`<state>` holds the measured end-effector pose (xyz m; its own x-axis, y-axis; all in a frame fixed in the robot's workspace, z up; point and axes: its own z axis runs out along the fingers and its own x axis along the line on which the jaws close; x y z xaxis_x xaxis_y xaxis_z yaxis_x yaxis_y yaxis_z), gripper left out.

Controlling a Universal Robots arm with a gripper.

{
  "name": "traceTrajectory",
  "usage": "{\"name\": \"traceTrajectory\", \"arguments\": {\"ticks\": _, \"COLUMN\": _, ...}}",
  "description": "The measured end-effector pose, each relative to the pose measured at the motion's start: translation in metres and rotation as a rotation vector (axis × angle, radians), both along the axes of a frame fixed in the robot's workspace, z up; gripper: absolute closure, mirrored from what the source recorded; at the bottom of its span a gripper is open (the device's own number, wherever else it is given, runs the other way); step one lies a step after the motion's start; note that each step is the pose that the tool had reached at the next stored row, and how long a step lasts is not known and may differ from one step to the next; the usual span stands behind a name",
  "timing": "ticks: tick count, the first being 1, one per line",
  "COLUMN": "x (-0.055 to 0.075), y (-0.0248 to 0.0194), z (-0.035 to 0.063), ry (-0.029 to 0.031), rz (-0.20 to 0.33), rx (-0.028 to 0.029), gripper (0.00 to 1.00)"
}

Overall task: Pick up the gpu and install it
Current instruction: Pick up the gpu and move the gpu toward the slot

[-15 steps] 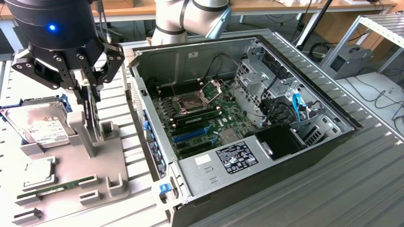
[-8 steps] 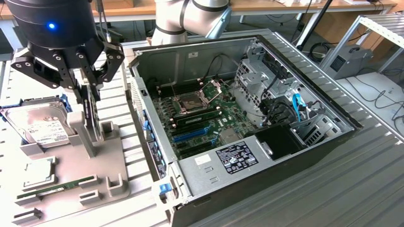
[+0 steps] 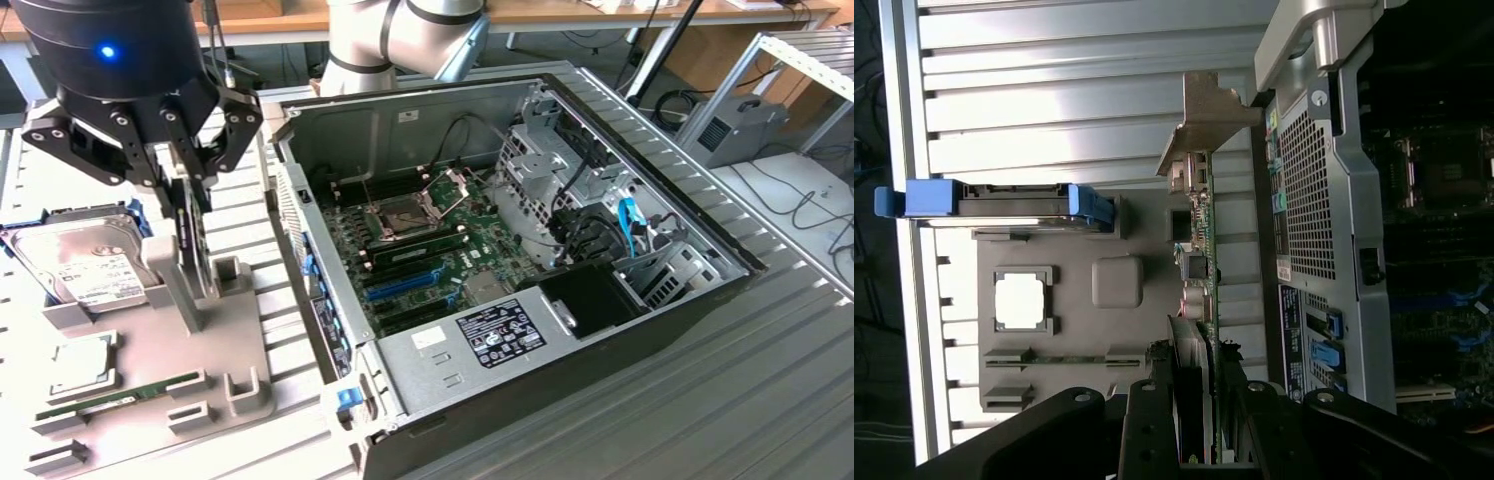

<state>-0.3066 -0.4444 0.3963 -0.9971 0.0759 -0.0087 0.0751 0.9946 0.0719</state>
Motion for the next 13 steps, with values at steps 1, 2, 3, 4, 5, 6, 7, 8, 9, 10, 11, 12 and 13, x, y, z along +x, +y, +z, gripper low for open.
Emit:
{"name": "traceTrajectory", "arguments": {"ticks": 1, "x": 0.0, "y": 0.0, "z": 0.0002, "ry": 0.0001, "rz": 0.0, "rx": 0.0, "gripper": 0.71}}
{"name": "traceTrajectory", "arguments": {"ticks": 2, "x": 0.0, "y": 0.0, "z": 0.0005, "ry": 0.0, "rz": 0.0, "rx": 0.0, "gripper": 0.71}}
{"name": "traceTrajectory", "arguments": {"ticks": 3, "x": 0.0, "y": 0.0, "z": 0.0008, "ry": 0.0001, "rz": 0.0, "rx": -0.0001, "gripper": 0.71}}
{"name": "traceTrajectory", "arguments": {"ticks": 4, "x": 0.0, "y": 0.0, "z": 0.0011, "ry": 0.0001, "rz": 0.0, "rx": -0.0001, "gripper": 0.71}}
{"name": "traceTrajectory", "arguments": {"ticks": 5, "x": 0.0, "y": 0.0, "z": 0.0015, "ry": 0.0, "rz": 0.0, "rx": 0.0, "gripper": 0.71}}
{"name": "traceTrajectory", "arguments": {"ticks": 6, "x": 0.0, "y": 0.0, "z": 0.002, "ry": 0.0001, "rz": 0.0, "rx": -0.0001, "gripper": 0.71}}
{"name": "traceTrajectory", "arguments": {"ticks": 7, "x": 0.0, "y": 0.0, "z": 0.0025, "ry": 0.0001, "rz": 0.0, "rx": -0.0001, "gripper": 0.71}}
{"name": "traceTrajectory", "arguments": {"ticks": 8, "x": 0.0, "y": 0.0, "z": 0.0031, "ry": 0.0001, "rz": 0.0, "rx": -0.0001, "gripper": 0.71}}
{"name": "traceTrajectory", "arguments": {"ticks": 9, "x": 0.0, "y": 0.0, "z": 0.0036, "ry": 0.0, "rz": 0.0, "rx": 0.0, "gripper": 0.71}}
{"name": "traceTrajectory", "arguments": {"ticks": 10, "x": 0.0, "y": 0.0, "z": 0.0041, "ry": 0.0, "rz": 0.0, "rx": 0.0, "gripper": 0.71}}
{"name": "traceTrajectory", "arguments": {"ticks": 11, "x": 0.0, "y": 0.0, "z": 0.0046, "ry": 0.0, "rz": 0.0, "rx": 0.0, "gripper": 0.71}}
{"name": "traceTrajectory", "arguments": {"ticks": 12, "x": 0.0, "y": 0.0, "z": 0.0052, "ry": 0.0, "rz": 0.0, "rx": 0.0001, "gripper": 0.71}}
{"name": "traceTrajectory", "arguments": {"ticks": 13, "x": 0.0, "y": 0.0, "z": 0.0056, "ry": 0.0, "rz": 0.0, "rx": 0.0001, "gripper": 0.71}}
